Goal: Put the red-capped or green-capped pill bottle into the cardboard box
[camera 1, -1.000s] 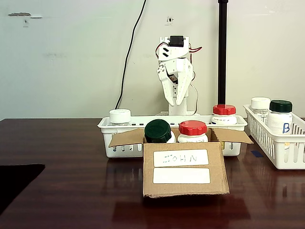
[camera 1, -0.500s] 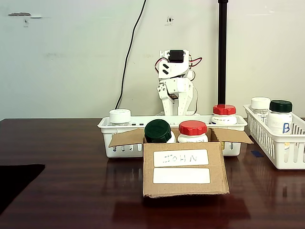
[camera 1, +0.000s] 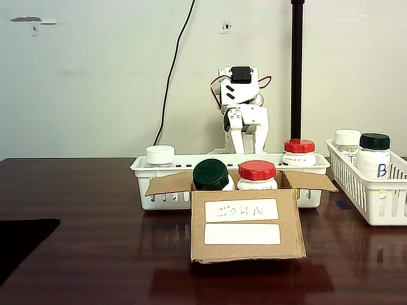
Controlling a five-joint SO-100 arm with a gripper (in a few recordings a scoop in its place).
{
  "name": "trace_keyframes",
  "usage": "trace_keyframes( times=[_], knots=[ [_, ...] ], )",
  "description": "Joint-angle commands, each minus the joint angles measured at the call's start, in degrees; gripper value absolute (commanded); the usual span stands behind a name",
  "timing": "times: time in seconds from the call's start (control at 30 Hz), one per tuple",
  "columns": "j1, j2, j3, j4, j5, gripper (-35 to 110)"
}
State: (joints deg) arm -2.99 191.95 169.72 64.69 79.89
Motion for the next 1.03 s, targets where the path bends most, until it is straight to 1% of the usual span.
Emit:
trace_keyframes(
  times=[0.0, 0.17, 0.37, 0.67, 1.0],
  knots=[
    [-3.78, 4.83, -0.09, 0.88, -7.82, 5],
    [-3.78, 4.83, -0.09, 0.88, -16.88, 5],
    [-3.78, 4.83, -0.09, 0.88, -22.32, 5],
    [-3.78, 4.83, -0.09, 0.88, -27.6, 5],
    [-3.78, 4.83, -0.09, 0.88, -30.5, 5]
  ],
)
